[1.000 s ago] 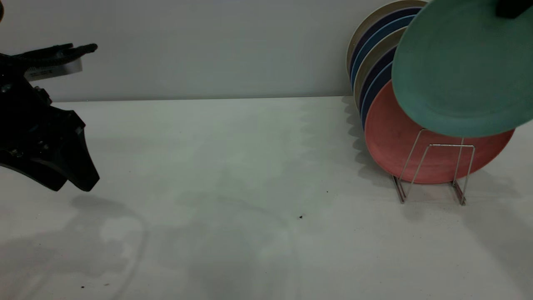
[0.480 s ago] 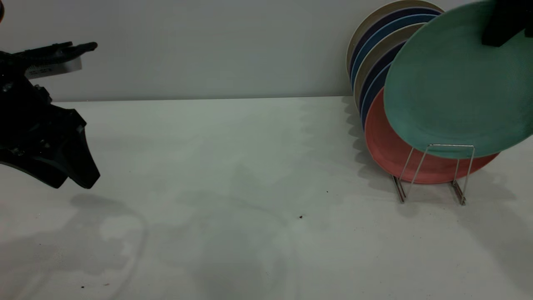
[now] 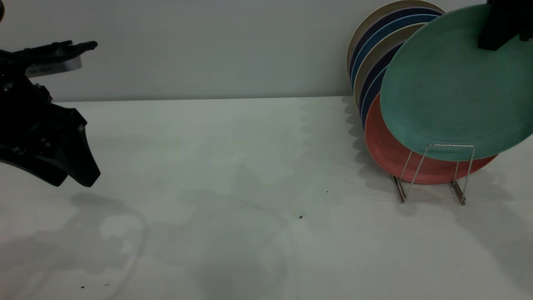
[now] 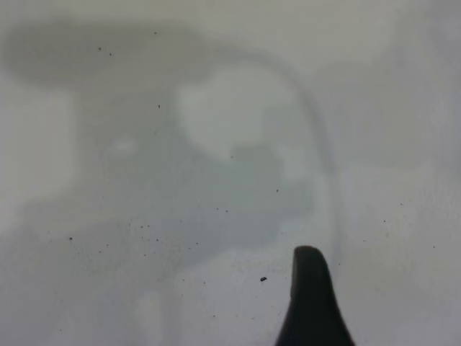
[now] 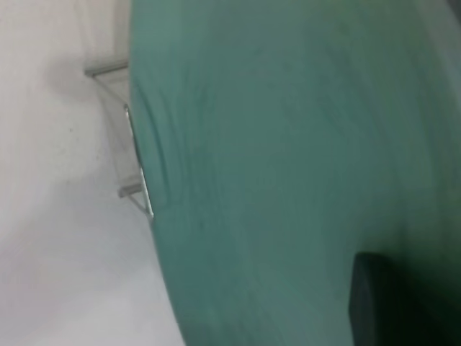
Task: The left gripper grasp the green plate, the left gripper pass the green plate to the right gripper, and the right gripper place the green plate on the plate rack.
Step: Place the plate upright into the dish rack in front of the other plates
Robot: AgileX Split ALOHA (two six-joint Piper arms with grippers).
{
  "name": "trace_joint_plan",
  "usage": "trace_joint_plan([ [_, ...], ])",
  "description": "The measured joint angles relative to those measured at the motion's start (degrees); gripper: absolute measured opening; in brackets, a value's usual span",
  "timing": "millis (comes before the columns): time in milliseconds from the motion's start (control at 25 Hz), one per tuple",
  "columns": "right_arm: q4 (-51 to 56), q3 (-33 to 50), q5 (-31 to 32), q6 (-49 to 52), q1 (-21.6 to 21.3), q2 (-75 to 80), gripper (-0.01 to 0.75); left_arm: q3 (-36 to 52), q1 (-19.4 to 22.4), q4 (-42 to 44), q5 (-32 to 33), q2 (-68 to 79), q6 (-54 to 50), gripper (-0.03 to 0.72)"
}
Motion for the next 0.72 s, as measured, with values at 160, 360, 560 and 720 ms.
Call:
trace_joint_plan([
  [160, 1.92, -0.04, 0.79, 0.0, 0.0, 0.04, 0.205, 0.0, 0.0, 0.0, 0.0, 0.0, 0.0, 0.541],
  [360, 5.84, -0.04, 1.9, 0.0, 0.0, 0.04, 0.278, 0.0, 0.0, 0.0, 0.0, 0.0, -0.16, 0.541],
  [560, 7.6, -0.24, 3.88, 0.02, 0.0, 0.04, 0.282, 0.0, 0.0, 0.0, -0.05, 0.0, -1.08, 0.541],
  [720, 8.32, -0.31, 6.02, 2.0, 0.0, 0.04, 0.282, 0.0, 0.0, 0.35, -0.11, 0.0, -2.74, 0.541],
])
